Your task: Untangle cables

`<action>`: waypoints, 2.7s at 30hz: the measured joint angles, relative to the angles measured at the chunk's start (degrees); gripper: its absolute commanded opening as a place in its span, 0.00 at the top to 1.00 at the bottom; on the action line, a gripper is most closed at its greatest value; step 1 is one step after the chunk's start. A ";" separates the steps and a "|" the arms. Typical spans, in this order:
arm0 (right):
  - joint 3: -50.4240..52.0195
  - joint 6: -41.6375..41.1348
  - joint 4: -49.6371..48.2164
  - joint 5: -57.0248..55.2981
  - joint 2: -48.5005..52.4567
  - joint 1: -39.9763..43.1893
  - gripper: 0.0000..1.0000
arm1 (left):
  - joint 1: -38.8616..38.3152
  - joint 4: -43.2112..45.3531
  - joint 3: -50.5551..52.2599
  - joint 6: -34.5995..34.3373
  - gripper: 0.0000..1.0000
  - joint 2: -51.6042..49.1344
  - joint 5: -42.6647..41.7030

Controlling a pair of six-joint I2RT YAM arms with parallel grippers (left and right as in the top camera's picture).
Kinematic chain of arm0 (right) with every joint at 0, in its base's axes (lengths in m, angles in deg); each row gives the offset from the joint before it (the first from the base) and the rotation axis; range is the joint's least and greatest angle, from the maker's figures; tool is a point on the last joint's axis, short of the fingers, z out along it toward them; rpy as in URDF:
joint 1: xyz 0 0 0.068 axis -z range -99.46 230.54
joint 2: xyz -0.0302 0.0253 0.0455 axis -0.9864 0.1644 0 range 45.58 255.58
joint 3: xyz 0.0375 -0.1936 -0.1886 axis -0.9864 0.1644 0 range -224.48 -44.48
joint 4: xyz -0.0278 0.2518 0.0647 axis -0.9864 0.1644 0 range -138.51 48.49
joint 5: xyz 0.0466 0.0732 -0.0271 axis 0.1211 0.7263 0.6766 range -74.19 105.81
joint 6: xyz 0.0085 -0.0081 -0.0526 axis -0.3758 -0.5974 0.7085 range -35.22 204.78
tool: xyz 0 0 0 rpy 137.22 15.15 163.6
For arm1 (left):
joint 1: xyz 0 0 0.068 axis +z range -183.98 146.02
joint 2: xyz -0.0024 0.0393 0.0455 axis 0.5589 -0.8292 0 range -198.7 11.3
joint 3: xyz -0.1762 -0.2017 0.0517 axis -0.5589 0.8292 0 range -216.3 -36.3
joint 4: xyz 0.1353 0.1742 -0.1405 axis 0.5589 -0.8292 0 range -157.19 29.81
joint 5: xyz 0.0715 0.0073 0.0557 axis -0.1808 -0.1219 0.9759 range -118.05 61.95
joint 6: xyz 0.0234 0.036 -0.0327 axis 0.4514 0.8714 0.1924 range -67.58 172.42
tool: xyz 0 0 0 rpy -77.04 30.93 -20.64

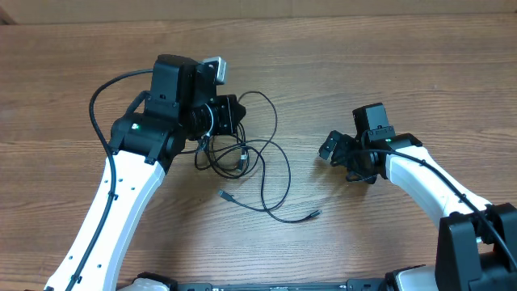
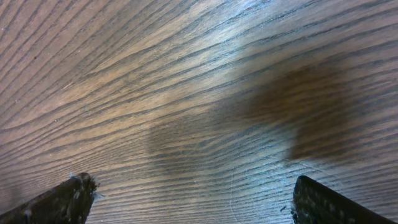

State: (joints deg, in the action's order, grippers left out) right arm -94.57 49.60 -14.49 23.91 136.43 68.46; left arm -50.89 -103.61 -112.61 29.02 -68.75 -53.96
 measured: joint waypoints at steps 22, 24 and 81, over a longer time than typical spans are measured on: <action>0.00 -0.02 -0.11 -0.02 0.00 -0.02 0.00 | 0.00 -10.40 0.02 10.40 0.96 3.32 -5.25; 0.00 -0.26 -0.39 0.50 0.00 -0.02 0.00 | 0.00 -8.35 0.04 11.06 0.96 5.14 -5.29; -0.04 -15.52 -20.35 30.01 -0.07 -17.05 0.29 | 0.00 -5.09 0.11 24.04 0.96 9.68 -12.94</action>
State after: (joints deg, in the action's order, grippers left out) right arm -94.61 34.08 -34.84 53.92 136.36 51.41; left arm -50.89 -108.70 -112.51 53.07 -59.07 -66.90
